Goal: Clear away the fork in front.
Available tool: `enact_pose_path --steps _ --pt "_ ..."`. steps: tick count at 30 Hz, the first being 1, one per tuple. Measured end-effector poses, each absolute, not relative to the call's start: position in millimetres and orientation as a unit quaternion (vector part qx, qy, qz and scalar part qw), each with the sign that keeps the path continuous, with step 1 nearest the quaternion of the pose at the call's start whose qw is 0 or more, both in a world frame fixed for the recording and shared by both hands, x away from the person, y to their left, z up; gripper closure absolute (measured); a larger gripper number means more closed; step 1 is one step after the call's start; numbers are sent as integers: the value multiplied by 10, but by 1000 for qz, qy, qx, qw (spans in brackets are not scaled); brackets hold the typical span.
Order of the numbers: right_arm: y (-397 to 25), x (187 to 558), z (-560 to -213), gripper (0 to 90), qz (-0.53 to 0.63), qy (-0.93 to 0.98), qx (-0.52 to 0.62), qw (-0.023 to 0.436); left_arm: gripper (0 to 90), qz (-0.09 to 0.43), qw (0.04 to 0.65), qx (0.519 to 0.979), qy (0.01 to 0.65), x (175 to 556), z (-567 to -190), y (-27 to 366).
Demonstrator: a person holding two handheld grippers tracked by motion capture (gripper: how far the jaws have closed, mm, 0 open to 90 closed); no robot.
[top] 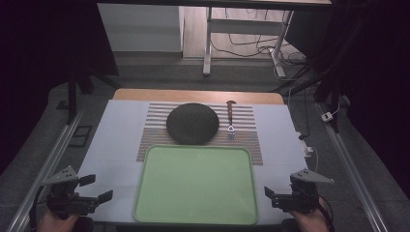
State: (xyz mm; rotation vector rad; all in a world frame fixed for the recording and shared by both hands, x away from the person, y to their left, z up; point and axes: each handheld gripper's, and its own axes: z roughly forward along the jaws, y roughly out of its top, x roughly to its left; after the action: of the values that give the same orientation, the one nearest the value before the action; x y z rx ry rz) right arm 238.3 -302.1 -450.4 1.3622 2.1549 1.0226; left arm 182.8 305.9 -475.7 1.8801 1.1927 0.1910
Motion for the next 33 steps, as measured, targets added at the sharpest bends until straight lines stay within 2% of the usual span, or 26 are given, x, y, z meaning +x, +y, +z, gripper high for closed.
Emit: enact_pose_path --steps 14,33 --pt "-3022 2403 -4509 0 366 775 483 178 11 69 424 771 470 1856 -4764 3018" --pt "-2945 2437 -4469 0 361 784 464 197 10 67 416 777 468 1870 -4769 3005"
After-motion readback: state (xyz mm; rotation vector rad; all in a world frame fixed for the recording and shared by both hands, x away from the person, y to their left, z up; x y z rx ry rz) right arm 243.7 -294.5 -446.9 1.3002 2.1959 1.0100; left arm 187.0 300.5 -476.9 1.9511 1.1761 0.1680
